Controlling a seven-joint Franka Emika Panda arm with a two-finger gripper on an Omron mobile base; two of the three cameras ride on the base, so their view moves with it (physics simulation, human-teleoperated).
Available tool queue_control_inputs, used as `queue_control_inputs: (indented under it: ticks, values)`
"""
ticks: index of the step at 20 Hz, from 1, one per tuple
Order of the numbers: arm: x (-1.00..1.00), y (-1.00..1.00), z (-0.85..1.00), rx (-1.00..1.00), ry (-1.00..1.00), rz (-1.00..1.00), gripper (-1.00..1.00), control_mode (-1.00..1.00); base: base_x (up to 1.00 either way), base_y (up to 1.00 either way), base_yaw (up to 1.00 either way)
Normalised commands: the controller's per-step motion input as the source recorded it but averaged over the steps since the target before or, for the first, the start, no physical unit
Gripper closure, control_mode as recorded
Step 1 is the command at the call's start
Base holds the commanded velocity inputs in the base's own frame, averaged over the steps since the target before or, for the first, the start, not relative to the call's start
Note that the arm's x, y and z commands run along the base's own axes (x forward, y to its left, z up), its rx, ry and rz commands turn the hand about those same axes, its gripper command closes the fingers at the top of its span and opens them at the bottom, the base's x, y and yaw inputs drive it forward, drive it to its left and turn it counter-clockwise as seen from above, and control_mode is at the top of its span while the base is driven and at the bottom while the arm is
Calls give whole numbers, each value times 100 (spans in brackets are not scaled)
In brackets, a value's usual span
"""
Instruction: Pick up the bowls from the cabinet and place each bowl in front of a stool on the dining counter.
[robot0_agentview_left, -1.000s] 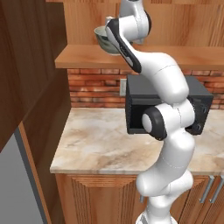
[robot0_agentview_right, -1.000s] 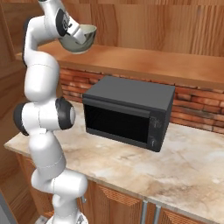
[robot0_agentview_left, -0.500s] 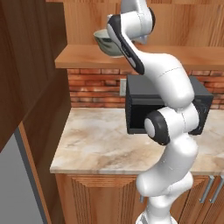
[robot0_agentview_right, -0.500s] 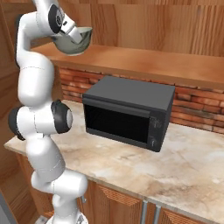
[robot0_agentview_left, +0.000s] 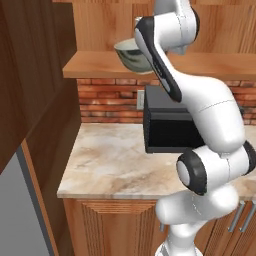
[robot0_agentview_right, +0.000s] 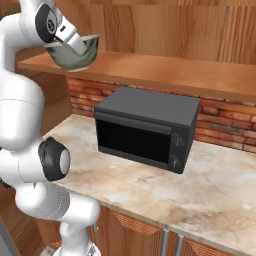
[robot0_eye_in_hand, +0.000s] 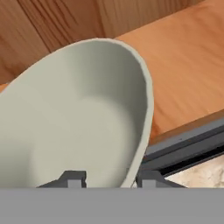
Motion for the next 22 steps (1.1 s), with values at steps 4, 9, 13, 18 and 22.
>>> queue_control_inputs:
  ticks: [4,9,13,18,22]
  values:
    - [-100,-25,-9,0,-20,0,100,-100,0,0,0]
    - [-100,-2,-45,0,-28,3,100,-100,0,0,0]
    - [-100,-3,-52,2,-38,11,100,-100,0,0,0]
    - [-100,-26,-10,11,-25,13,100,-100,0,0,0]
    - [-98,-31,0,13,-11,14,100,-100,0,0,0]
